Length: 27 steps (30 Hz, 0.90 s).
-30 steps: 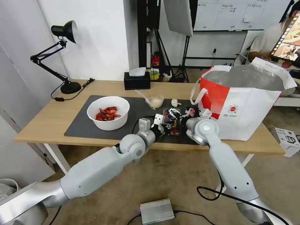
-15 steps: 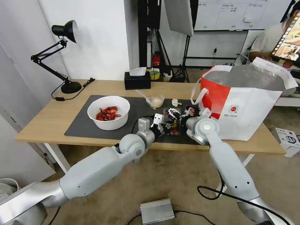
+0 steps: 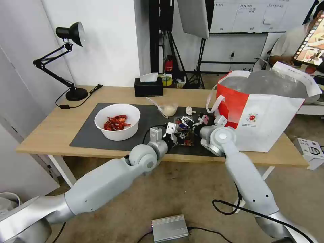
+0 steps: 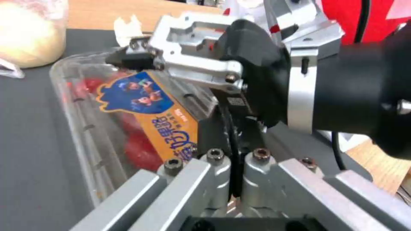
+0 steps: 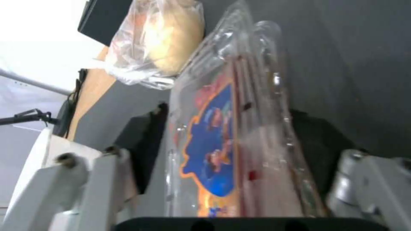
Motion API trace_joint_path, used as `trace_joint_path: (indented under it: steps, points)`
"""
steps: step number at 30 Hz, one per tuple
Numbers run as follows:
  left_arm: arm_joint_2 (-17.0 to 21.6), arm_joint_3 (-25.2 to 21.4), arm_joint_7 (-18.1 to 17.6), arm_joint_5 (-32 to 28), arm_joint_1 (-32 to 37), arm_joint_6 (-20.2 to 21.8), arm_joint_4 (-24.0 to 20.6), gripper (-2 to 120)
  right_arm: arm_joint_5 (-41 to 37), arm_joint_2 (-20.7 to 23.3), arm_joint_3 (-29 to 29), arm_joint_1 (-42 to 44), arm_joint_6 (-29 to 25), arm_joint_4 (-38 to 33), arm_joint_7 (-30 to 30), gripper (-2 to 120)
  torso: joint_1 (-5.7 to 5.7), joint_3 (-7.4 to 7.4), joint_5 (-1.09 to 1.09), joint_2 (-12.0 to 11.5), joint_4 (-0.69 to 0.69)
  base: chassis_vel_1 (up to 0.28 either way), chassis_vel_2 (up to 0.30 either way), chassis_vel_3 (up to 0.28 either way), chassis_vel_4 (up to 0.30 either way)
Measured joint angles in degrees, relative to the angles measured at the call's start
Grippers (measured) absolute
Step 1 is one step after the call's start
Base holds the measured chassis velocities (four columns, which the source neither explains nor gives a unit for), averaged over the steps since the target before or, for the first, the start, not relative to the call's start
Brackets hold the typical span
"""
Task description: Pick up the trash from the table and place it into the takeout bag.
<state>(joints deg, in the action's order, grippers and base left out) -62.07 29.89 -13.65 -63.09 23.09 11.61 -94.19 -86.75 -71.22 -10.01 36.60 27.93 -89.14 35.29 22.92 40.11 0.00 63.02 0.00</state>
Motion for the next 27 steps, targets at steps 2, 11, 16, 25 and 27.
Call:
trace_joint_path:
  steps: [2,11,16,25,27]
  points:
    - [0.0,0.0,0.0,0.0,0.0,-0.1,0.0,0,0.0,0.0,0.0,0.2,0.0,0.0,0.0,56,0.00,0.00,0.00,0.0,0.00,0.000,0.000,0.000,0.000]
    - [-0.1,-0.1,0.0,-0.1,0.0,-0.1,0.0,0,0.0,0.0,-0.2,0.9,0.0,-0.1,-0.1,25,0.00,-0.01,0.00,0.0,0.00,0.000,0.000,0.000,0.000]
    - [-0.3,-0.1,0.0,-0.2,-0.1,-0.1,0.0,0,-0.2,0.3,-0.4,1.2,0.0,-0.5,-0.1,4,0.00,-0.01,0.00,0.0,0.00,0.000,0.000,0.000,0.000]
    - [-0.4,-0.3,-0.1,-0.9,-0.2,-0.1,-0.1,17,-0.3,0.6,-0.7,1.9,0.0,-0.8,-0.1,0,0.00,-0.01,0.00,0.0,0.00,0.000,0.000,0.000,0.000]
    - [-0.3,-0.7,-0.3,-1.2,-0.2,0.0,-0.2,28,-0.3,0.7,-0.9,2.0,-0.1,-0.9,0.0,0,0.00,-0.01,0.00,0.0,0.00,0.000,0.000,0.000,0.000]
